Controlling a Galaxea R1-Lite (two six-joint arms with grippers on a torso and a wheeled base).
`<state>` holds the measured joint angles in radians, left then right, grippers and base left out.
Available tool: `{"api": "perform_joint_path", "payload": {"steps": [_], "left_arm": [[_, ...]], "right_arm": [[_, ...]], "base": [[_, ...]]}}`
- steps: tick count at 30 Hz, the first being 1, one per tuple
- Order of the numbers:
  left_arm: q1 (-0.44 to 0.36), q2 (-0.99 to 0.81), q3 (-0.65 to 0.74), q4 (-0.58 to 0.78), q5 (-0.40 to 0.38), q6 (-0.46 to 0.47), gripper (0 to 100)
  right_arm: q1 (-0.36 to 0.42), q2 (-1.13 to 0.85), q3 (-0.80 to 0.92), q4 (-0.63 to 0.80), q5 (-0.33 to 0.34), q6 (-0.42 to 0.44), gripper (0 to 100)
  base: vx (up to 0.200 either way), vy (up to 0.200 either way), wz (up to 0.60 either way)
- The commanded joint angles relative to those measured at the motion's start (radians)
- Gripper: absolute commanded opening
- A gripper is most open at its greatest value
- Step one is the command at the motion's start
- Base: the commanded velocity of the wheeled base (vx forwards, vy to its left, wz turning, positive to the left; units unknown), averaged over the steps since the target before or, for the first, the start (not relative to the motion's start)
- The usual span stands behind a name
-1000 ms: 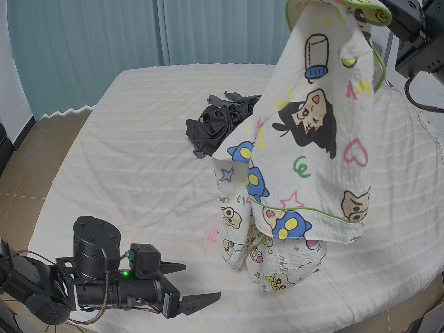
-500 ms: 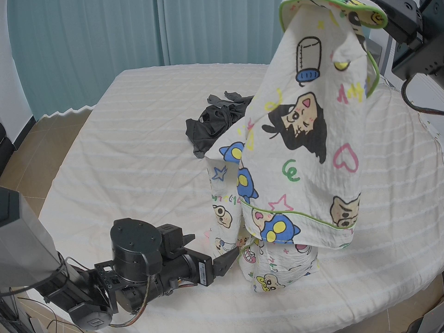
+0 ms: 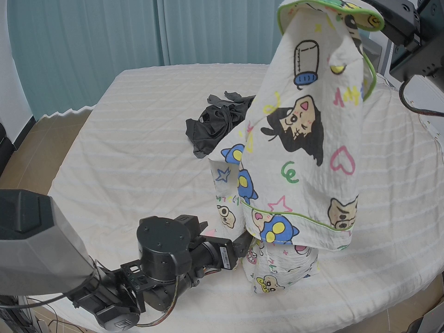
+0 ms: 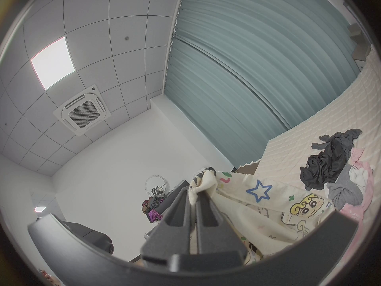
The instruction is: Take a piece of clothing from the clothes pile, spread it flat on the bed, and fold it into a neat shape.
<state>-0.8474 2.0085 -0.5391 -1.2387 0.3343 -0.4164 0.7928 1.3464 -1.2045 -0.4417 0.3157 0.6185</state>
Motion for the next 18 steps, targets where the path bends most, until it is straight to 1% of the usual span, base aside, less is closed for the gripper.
{"api": "perform_joint_path", "payload": {"steps": [1,7,12,13,14,18], "left_arm": [[0.007,0.104,-0.048,-0.042,0.046,-0.010,100],[0.016,0.210,-0.036,-0.116,0.057,-0.007,100],[0.028,0.311,-0.045,-0.235,0.114,0.004,100],[0.028,0.311,-0.045,-0.235,0.114,0.004,100],[0.031,0.343,-0.042,-0.281,0.117,0.011,100],[0.042,0.406,-0.035,-0.332,0.118,0.028,100]], "right_arm": [[0.000,0.004,0.000,-0.003,0.000,0.000,0],[0.000,0.002,0.003,-0.003,0.000,0.000,0],[-0.001,-0.006,0.006,-0.003,0.000,0.000,0],[-0.001,-0.006,0.006,-0.003,0.000,0.000,0],[-0.003,-0.006,0.005,-0.003,-0.001,0.000,0],[-0.003,-0.006,0.003,-0.005,-0.001,0.000,0]], "base": [[0.000,0.000,0.00],[0.000,0.000,0.00],[0.000,0.000,0.00],[0.000,0.000,0.00],[0.000,0.000,0.00],[0.000,0.000,0.00]]}}
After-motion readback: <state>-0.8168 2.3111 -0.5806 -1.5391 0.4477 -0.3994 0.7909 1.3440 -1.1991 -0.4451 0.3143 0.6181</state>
